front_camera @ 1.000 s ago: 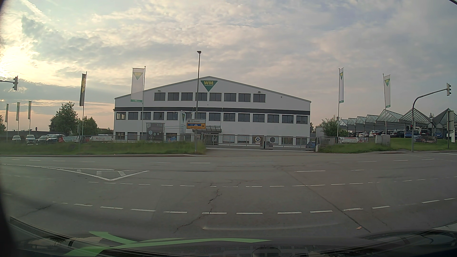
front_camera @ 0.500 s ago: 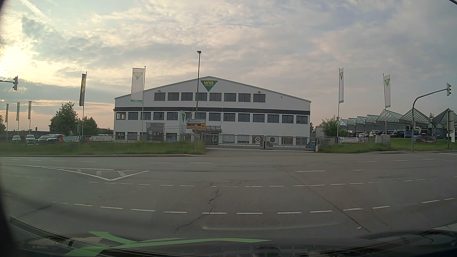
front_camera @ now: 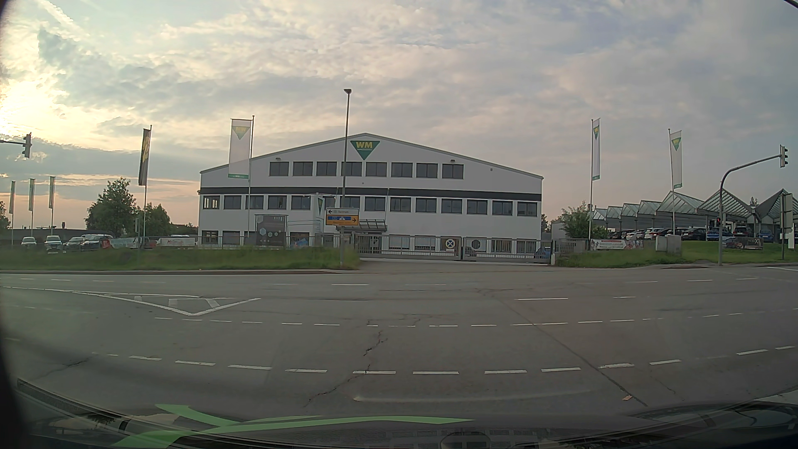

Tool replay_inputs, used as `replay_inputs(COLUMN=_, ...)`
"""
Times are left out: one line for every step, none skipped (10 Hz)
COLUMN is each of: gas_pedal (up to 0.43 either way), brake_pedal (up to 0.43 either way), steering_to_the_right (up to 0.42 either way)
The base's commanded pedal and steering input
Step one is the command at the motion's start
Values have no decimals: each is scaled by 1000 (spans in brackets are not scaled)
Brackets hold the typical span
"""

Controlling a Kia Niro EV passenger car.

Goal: Follow the waypoints while adhering to traffic rules and regulations

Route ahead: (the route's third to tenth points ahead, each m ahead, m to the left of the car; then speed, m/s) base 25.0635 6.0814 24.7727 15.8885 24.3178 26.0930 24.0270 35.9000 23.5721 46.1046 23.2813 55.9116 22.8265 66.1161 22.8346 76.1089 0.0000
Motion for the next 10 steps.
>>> replay_inputs(gas_pedal=0, brake_pedal=384, steering_to_the_right=-25)
replay_inputs(gas_pedal=0, brake_pedal=384, steering_to_the_right=-25)
replay_inputs(gas_pedal=0, brake_pedal=384, steering_to_the_right=-25)
replay_inputs(gas_pedal=0, brake_pedal=384, steering_to_the_right=-25)
replay_inputs(gas_pedal=0, brake_pedal=384, steering_to_the_right=-25)
replay_inputs(gas_pedal=0, brake_pedal=384, steering_to_the_right=-25)
replay_inputs(gas_pedal=0, brake_pedal=384, steering_to_the_right=-25)
replay_inputs(gas_pedal=0, brake_pedal=384, steering_to_the_right=-25)
replay_inputs(gas_pedal=0, brake_pedal=384, steering_to_the_right=-25)
replay_inputs(gas_pedal=0, brake_pedal=384, steering_to_the_right=-25)
